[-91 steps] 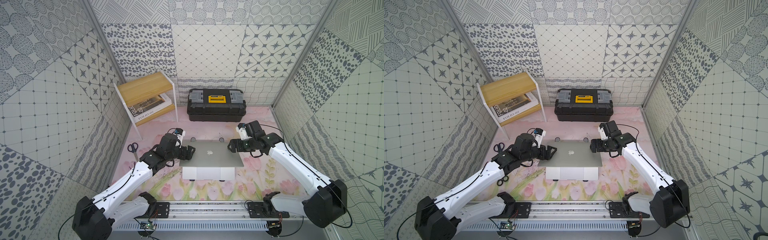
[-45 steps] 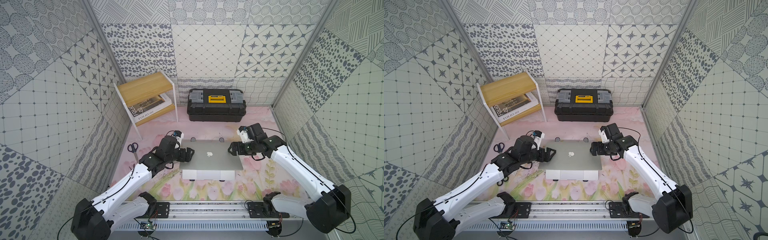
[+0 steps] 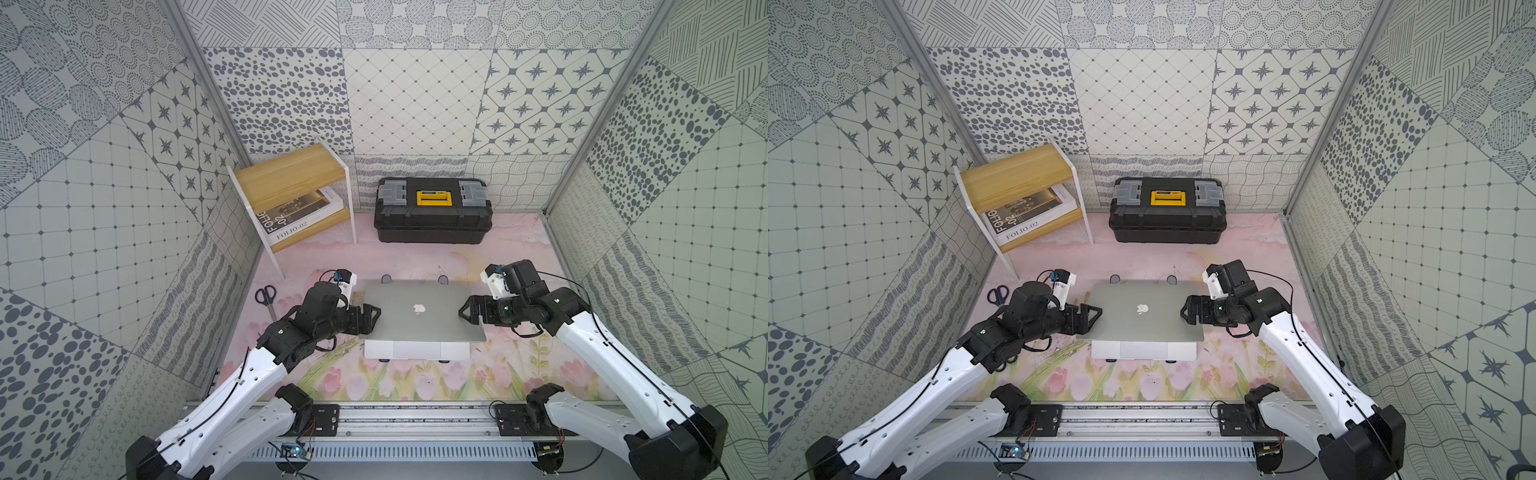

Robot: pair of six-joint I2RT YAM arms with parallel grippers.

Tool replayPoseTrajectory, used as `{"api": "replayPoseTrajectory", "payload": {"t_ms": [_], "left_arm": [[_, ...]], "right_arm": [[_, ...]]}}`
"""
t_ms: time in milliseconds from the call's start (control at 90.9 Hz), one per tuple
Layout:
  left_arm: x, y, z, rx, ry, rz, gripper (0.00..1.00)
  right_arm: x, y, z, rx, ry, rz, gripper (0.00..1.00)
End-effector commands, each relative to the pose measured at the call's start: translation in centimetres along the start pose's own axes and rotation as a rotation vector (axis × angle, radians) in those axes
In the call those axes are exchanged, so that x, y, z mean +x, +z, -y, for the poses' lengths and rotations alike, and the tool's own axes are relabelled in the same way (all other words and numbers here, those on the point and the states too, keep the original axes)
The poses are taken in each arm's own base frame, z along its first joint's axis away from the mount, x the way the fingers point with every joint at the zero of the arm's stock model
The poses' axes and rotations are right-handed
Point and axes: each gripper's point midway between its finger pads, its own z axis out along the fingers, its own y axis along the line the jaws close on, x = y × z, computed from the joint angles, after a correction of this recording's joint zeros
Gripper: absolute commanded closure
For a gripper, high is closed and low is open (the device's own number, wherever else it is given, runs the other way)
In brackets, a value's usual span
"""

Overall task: Close the laptop lid and set it aside
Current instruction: Close the lid of the laptop.

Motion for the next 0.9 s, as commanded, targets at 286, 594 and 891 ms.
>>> {"api": "replayPoseTrajectory", "payload": {"t_ms": [286, 594, 891], "left_arm": [[3.6, 3.3, -1.9, -0.025, -0.069, -0.100, 0.15], [3.0, 4.0, -1.6, 0.015, -0.077, -0.082, 0.15], [2.8, 5.7, -2.6, 0.152, -0.196, -0.062, 0.17]], "right_arm": [[0.0, 3.2, 2.9, 0.112, 0.021, 0.003, 0.03], [-1.4, 4.1, 1.5, 0.028, -0.018, 0.055, 0.03], [-2.1, 6.1, 1.3, -0.045, -0.023, 0.084, 0.03]]}}
